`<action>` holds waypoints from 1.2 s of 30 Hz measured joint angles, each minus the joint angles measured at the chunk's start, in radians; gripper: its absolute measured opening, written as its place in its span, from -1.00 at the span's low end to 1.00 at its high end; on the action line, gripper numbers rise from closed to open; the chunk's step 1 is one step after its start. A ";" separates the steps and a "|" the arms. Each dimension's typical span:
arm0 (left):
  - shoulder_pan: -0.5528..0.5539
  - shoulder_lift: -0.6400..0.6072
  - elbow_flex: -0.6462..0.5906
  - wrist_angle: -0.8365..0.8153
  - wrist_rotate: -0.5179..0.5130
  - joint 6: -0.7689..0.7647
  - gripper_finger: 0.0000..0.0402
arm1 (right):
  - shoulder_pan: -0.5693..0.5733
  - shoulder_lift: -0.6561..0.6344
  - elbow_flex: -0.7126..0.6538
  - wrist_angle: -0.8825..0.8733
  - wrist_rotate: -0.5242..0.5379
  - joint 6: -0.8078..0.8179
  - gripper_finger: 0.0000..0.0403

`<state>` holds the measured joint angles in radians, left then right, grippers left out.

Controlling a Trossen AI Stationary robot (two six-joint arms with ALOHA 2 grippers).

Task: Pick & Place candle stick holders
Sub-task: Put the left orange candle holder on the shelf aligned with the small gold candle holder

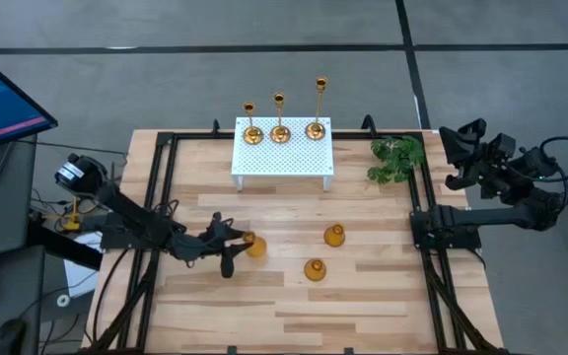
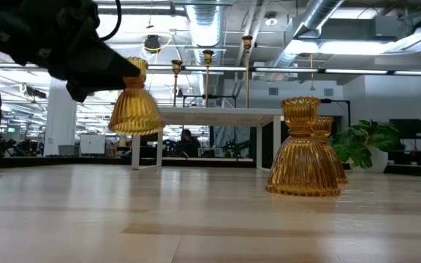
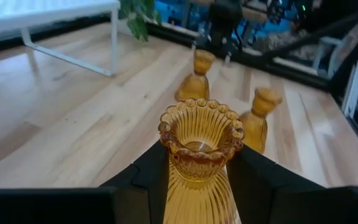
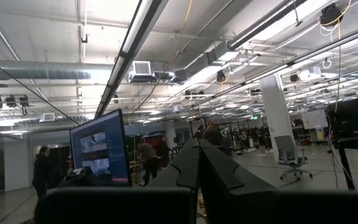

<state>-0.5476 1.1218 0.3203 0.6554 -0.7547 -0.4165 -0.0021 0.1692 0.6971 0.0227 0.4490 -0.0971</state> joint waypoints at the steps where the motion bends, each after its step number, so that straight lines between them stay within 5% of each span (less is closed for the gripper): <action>1: 0.000 -0.004 0.005 0.001 -0.009 -0.004 -0.33 | 0.000 0.000 0.000 0.000 -0.002 0.000 -1.00; 20: 0.105 -0.082 0.122 0.002 -0.091 0.055 -0.31 | 0.000 0.000 0.000 -0.023 -0.002 -0.009 -1.00; 36: 0.338 -0.082 0.267 -0.006 -0.091 0.332 -0.30 | 0.000 0.000 0.000 -0.023 -0.002 -0.008 -1.00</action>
<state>-0.2098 1.0397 0.5870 0.6494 -0.8456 -0.0841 -0.0021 0.1688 0.6971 -0.0002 0.4469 -0.1051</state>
